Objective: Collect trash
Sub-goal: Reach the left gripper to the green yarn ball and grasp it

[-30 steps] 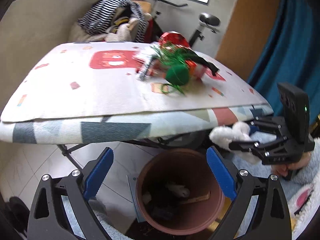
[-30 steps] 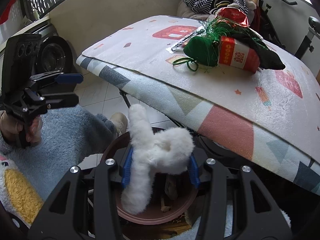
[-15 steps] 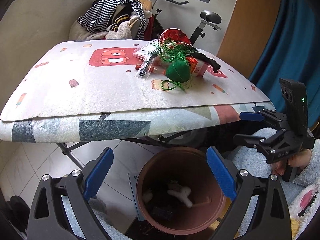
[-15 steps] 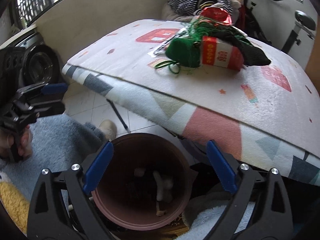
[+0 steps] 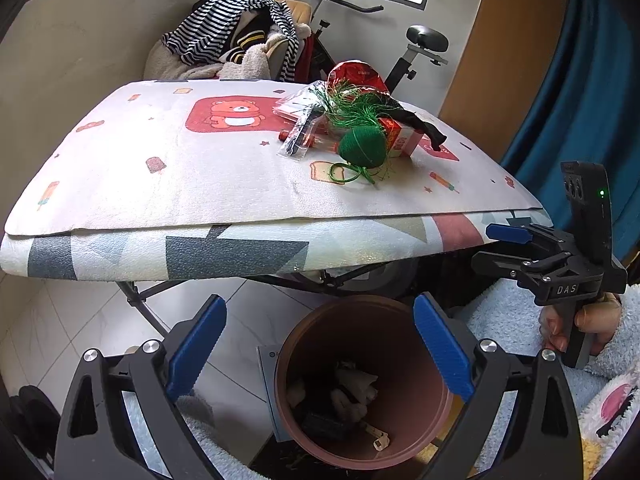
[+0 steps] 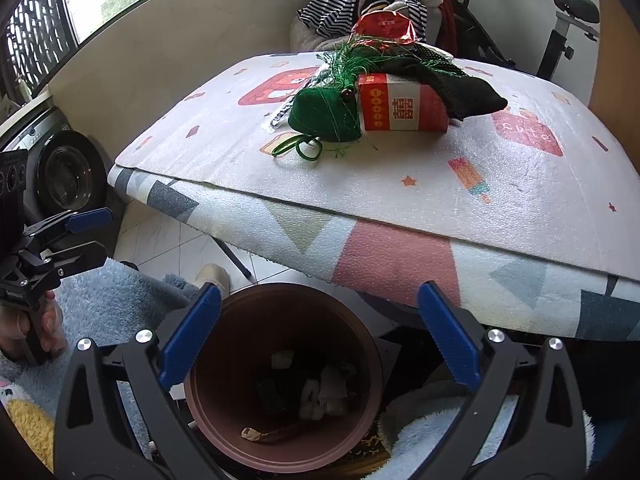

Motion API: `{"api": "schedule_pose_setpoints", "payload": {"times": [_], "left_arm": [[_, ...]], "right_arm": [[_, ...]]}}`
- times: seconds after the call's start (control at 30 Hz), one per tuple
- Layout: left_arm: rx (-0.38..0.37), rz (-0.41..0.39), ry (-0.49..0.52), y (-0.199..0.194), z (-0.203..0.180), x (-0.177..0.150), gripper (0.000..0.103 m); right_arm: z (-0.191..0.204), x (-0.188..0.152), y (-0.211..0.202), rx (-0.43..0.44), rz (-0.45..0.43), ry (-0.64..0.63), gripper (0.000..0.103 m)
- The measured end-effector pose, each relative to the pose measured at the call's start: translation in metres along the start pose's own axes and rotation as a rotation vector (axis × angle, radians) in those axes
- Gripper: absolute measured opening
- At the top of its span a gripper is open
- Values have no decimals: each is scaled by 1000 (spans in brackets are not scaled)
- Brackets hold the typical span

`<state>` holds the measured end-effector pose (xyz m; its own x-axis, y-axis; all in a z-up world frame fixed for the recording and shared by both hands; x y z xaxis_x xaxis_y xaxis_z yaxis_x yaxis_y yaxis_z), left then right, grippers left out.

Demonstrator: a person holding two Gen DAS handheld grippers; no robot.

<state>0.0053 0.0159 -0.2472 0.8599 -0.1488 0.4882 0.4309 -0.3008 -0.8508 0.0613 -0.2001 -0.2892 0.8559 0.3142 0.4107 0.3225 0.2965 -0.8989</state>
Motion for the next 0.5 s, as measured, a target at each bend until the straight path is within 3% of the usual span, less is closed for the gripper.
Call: {"api": "schedule_pose_setpoints", "payload": {"times": [0.5], "left_arm": [[20, 17, -17, 4, 4, 1, 92]], "right_arm": [[-9, -1, -1, -35, -14, 44, 97]]}}
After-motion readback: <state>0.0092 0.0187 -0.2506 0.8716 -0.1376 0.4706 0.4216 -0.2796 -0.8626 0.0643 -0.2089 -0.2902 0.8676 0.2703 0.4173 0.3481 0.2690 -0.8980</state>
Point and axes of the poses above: each gripper's, at about its wrist camera, not at the fingertips, and y roughly the way its jaws point, z to its left, x to its top, the point moved 7 cm from there along y, roughly the way its jaws point, and after that the axes turned 15 degrees about z, right-handed, at the moved point
